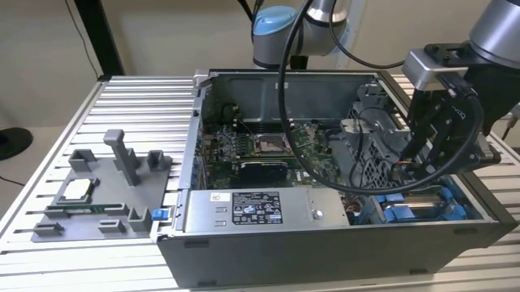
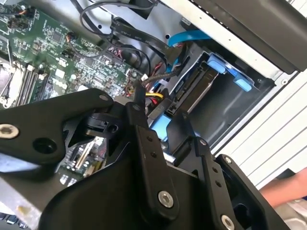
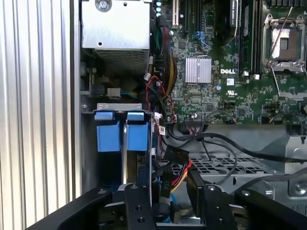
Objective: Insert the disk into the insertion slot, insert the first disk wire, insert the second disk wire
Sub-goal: 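Insert the disk into the insertion slot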
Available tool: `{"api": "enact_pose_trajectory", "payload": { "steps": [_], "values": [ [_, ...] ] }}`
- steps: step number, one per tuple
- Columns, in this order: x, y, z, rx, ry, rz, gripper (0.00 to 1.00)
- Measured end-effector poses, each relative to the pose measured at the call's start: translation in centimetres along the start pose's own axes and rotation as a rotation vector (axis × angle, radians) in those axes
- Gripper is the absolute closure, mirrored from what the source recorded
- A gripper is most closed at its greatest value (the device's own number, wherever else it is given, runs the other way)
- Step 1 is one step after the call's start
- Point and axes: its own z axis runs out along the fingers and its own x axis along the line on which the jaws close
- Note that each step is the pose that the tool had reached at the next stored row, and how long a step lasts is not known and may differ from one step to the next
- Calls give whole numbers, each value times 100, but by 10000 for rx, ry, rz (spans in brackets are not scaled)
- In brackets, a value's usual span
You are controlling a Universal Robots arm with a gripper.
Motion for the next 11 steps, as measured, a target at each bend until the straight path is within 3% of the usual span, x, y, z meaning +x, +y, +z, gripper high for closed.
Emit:
{"api": "enact_pose_trajectory", "payload": {
  "steps": [2,11],
  "values": [
    [-1,-3,1,0,-45,-1,0],
    [0,-25,8,0,-47,0,0]
  ]
}}
